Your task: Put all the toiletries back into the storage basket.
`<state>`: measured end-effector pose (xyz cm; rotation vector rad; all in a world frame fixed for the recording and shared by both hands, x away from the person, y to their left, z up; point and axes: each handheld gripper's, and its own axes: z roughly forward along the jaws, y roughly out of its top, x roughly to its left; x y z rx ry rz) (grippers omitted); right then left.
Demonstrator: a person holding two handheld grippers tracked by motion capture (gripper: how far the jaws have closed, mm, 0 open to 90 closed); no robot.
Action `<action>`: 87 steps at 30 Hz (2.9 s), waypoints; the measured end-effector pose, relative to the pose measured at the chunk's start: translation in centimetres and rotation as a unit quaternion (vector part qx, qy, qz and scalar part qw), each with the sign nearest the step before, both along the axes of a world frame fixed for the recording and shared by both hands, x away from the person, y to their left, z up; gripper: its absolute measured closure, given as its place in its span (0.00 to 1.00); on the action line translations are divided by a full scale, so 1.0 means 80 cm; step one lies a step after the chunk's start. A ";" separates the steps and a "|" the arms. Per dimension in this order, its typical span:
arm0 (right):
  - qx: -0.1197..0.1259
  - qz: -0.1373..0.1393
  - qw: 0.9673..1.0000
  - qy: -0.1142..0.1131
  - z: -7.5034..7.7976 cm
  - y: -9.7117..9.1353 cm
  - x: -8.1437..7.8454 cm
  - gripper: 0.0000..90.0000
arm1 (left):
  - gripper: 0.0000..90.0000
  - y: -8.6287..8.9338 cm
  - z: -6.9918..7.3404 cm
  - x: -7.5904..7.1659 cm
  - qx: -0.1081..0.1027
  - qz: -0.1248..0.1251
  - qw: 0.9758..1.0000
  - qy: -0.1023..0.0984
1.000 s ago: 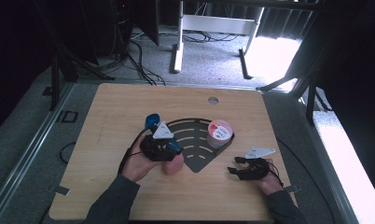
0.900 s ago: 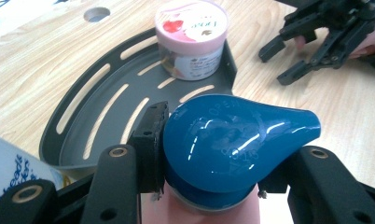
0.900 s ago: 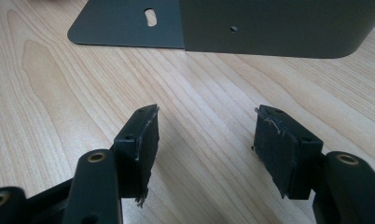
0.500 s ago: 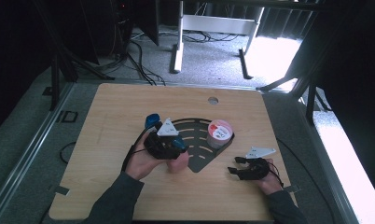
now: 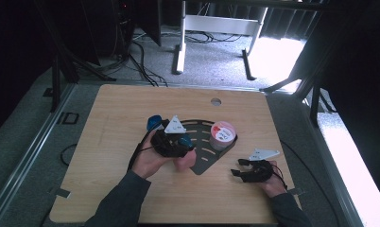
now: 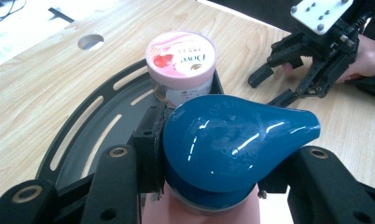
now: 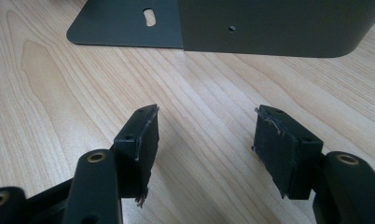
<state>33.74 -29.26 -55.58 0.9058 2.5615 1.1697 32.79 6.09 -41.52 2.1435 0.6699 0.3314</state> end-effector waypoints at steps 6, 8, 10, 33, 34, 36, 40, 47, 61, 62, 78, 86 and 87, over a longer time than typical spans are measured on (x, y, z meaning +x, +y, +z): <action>0.000 -0.001 1.000 -0.001 0.000 0.000 0.000 0.44 | 0.59 -0.006 -0.001 0.006 0.000 0.004 1.000 -0.001; 0.000 -0.001 1.000 -0.001 0.000 0.000 0.000 0.44 | 0.59 -0.007 -0.001 0.007 0.002 0.003 1.000 -0.001; 0.000 -0.001 1.000 -0.001 0.000 0.000 0.000 0.44 | 0.59 -0.010 0.000 0.008 0.002 0.005 1.000 -0.002; 0.003 -0.005 1.000 -0.007 -0.002 0.002 -0.001 0.42 | 0.59 -0.037 -0.002 0.029 0.005 0.022 1.000 -0.008; 0.003 -0.005 1.000 -0.007 -0.002 0.002 -0.001 0.42 | 0.59 -0.038 -0.002 0.030 0.007 0.023 1.000 -0.007; 0.003 -0.005 1.000 -0.008 -0.002 0.002 -0.001 0.42 | 0.59 -0.039 -0.002 0.033 0.009 0.024 1.000 -0.008; 0.003 -0.005 1.000 -0.009 -0.003 0.003 -0.002 0.42 | 0.59 -0.041 -0.002 0.038 0.009 0.029 0.999 -0.009; 0.004 -0.005 1.000 -0.010 -0.003 0.003 -0.002 0.42 | 0.59 -0.043 -0.002 0.047 0.013 0.042 0.999 -0.016; 0.005 -0.004 1.000 -0.011 -0.003 0.003 -0.001 0.42 | 0.59 -0.051 -0.002 0.070 0.008 0.064 0.998 -0.016; 0.005 -0.004 1.000 -0.010 -0.003 0.002 -0.001 0.42 | 0.59 -0.051 -0.001 0.072 0.007 0.065 0.998 -0.016; 0.005 -0.005 1.000 -0.010 -0.003 0.002 -0.001 0.42 | 0.59 -0.061 -0.006 0.097 0.013 0.085 0.996 -0.022; 0.005 -0.005 1.000 -0.011 -0.003 0.002 -0.001 0.42 | 0.59 -0.067 -0.010 0.108 0.012 0.093 0.995 -0.022; 0.005 -0.005 1.000 -0.011 -0.003 0.003 -0.001 0.42 | 0.59 -0.068 -0.012 0.112 0.007 0.095 0.995 -0.018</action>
